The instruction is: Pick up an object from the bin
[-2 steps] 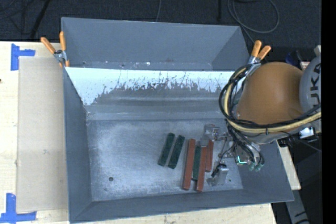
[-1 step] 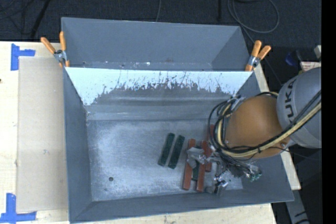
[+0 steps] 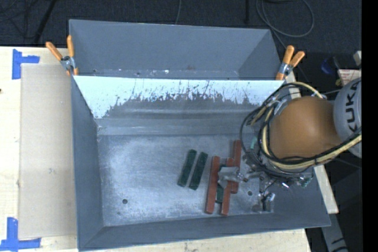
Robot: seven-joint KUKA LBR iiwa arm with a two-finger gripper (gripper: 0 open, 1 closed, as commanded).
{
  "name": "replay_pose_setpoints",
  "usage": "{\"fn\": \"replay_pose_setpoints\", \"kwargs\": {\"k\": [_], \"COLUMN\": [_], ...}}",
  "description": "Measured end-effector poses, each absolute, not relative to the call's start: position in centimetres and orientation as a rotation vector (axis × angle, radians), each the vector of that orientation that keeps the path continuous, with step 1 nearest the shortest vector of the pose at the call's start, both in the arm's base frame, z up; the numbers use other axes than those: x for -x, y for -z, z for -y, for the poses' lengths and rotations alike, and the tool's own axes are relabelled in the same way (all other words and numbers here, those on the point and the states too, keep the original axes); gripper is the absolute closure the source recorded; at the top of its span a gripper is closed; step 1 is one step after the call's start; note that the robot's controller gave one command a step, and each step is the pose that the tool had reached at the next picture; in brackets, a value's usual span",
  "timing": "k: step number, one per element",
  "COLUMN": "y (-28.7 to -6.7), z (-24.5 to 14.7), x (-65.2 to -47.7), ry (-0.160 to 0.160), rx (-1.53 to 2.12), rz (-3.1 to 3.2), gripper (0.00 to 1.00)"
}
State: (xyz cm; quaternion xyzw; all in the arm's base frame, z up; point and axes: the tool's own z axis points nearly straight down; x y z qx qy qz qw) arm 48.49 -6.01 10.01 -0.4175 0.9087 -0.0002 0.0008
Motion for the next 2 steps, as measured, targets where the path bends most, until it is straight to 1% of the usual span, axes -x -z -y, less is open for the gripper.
{"fn": "replay_pose_setpoints", "kwargs": {"k": [1, 2], "y": [-9.9, -7.0], "z": [3.3, 1.1], "x": [-48.1, -48.1], "ry": [-0.003, -0.001], "rx": [1.463, 1.642], "rz": [-2.782, -2.675], "gripper": [0.00, 0.00]}}
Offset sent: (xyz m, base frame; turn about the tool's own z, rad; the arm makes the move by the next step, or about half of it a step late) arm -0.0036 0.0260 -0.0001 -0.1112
